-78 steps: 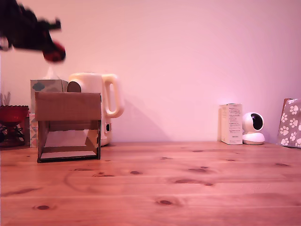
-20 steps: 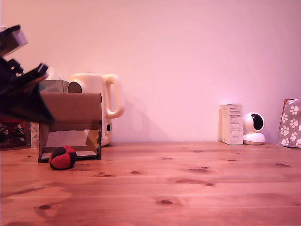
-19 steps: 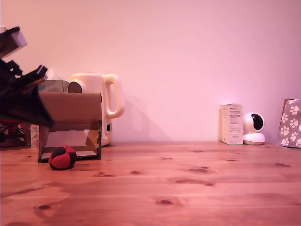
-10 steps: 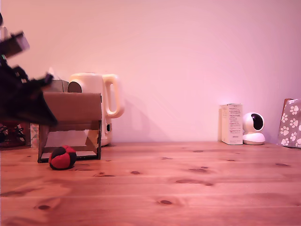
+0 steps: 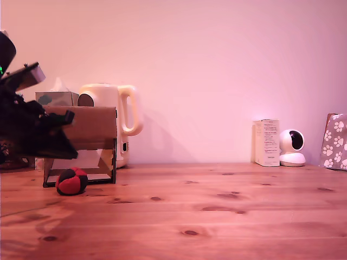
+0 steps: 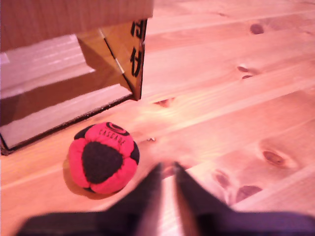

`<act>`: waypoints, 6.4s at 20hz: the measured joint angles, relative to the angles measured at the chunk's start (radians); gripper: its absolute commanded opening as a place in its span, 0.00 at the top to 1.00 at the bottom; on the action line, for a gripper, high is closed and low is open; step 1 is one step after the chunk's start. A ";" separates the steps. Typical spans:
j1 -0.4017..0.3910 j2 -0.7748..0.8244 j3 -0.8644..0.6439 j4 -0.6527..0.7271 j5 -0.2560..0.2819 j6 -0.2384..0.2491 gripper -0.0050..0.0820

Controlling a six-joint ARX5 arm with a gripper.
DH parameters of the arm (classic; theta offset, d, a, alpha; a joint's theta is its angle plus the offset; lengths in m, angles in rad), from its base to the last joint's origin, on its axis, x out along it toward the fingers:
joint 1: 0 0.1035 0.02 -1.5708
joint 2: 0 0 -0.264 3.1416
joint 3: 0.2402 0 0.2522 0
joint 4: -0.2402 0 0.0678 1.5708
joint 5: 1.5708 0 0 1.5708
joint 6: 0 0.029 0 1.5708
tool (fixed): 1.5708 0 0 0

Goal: Drop the footbag into the cardboard dice tower

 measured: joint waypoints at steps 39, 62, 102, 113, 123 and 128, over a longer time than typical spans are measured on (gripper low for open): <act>0.011 0.170 0.200 -0.176 -0.126 0.001 0.87; 0.003 -0.191 0.235 0.027 -0.115 0.002 0.87; 0.058 0.175 0.886 -0.843 -0.007 0.033 0.97; 0.036 -0.113 0.531 -0.630 0.043 0.010 0.97; 0.005 -0.325 0.155 -0.433 0.053 -0.031 0.97; 0.005 -0.369 0.070 -0.458 0.053 -0.052 0.97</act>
